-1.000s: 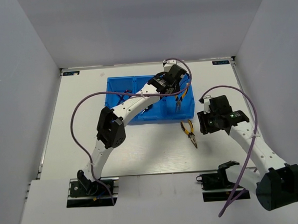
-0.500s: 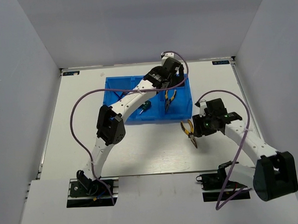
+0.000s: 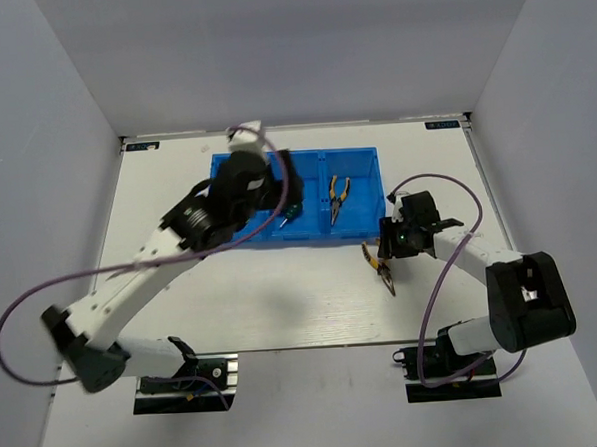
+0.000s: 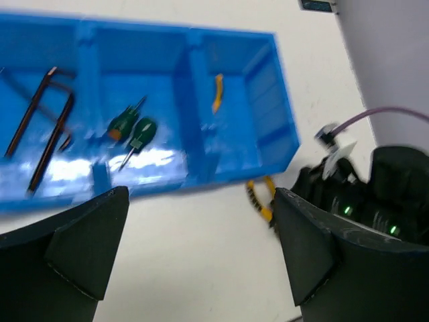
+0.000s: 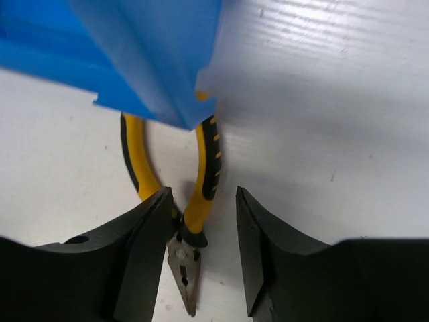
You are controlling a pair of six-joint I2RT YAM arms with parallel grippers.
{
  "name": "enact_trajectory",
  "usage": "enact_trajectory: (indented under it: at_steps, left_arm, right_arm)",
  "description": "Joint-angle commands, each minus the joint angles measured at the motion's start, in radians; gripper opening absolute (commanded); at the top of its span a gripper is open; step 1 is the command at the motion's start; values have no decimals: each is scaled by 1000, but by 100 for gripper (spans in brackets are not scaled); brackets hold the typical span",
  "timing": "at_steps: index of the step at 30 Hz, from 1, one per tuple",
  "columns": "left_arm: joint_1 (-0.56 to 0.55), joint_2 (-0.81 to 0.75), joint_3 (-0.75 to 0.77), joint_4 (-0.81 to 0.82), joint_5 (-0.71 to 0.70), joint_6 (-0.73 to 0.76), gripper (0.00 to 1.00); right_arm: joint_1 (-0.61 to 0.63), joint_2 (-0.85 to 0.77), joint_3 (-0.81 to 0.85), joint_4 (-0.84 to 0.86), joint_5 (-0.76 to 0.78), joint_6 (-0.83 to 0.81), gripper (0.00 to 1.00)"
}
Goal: Sort the tools into containers
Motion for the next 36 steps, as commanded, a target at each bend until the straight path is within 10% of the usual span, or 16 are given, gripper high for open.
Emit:
enact_trajectory:
  at_steps: [1,9,14,27,36]
  left_arm:
    - [2,-160,-234,-77,-68,-119,100]
    - [-8,-421,-522,-215,-68,-317,100]
    - [-8,-418,-523,-225,-91,-328,100]
    - [-8,-439,-556,-243,-119,-348,100]
    - [-8,-475,-641,-243,-76,-382,100]
  right_arm:
    - [4,22,8,89,72,31,48]
    - [22,47,-61,110,77,66,30]
    - [17,19,-43,-20,83,60,0]
    - [24,-237,147,-344,-423,-185,0]
    - [50,-19,373,-17,21,-21,0]
